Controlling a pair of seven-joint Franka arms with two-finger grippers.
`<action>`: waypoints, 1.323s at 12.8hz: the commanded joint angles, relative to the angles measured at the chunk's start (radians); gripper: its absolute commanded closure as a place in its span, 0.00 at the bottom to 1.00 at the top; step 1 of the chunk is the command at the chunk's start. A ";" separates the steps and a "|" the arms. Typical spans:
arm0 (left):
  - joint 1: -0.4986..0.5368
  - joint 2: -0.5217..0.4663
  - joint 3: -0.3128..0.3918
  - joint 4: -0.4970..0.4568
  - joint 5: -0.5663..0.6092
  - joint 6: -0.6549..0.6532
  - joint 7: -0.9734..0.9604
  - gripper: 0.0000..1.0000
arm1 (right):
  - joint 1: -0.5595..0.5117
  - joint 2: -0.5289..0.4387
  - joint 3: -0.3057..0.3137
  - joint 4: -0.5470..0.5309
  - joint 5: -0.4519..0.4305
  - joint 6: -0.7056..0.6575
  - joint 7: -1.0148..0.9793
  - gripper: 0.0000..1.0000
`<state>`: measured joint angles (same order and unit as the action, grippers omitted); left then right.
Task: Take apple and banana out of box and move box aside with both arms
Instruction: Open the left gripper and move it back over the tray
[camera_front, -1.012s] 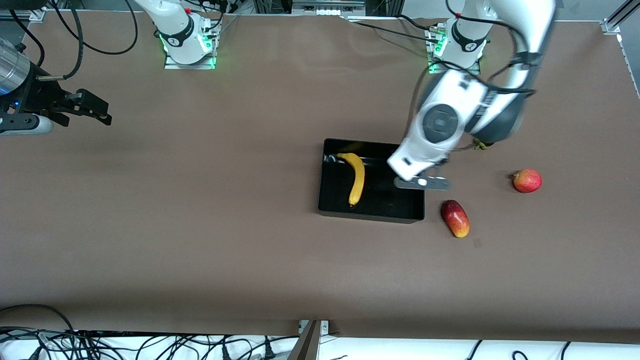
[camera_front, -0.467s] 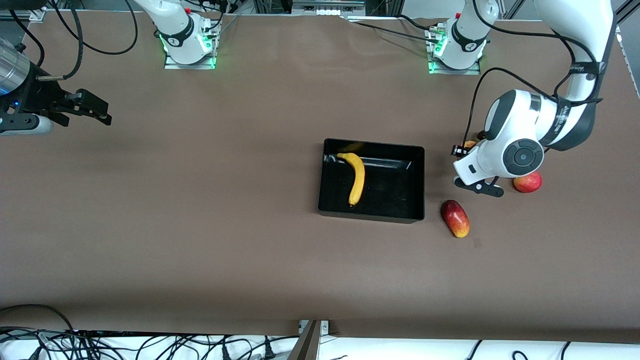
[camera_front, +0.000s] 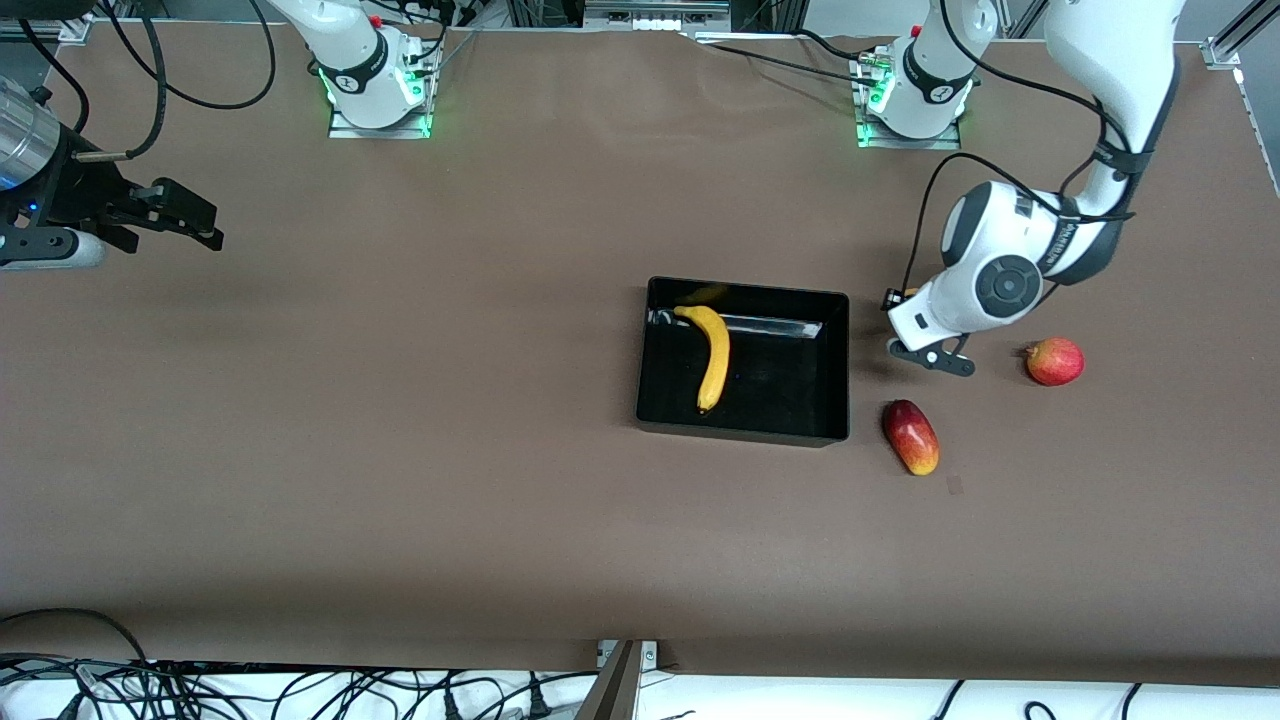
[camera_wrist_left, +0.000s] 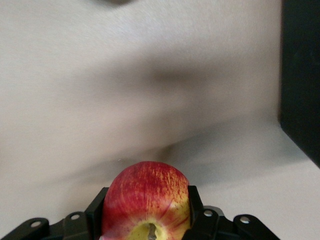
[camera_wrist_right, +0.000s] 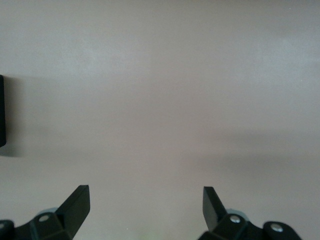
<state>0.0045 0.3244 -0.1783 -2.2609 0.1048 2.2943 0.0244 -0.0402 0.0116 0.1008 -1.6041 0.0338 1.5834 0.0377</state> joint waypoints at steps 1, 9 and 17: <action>0.009 -0.041 -0.009 -0.040 0.000 0.033 0.017 0.00 | -0.013 0.005 0.013 0.018 -0.011 -0.011 0.011 0.00; -0.020 -0.017 -0.104 0.353 -0.001 -0.322 -0.202 0.00 | -0.013 0.005 0.013 0.018 -0.012 -0.011 0.011 0.00; -0.231 0.274 -0.153 0.661 -0.099 -0.236 -0.487 0.00 | -0.012 0.005 0.014 0.018 -0.012 -0.010 0.011 0.00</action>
<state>-0.1579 0.5283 -0.3368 -1.6435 0.0179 2.0107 -0.3937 -0.0402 0.0118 0.1011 -1.6037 0.0338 1.5834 0.0377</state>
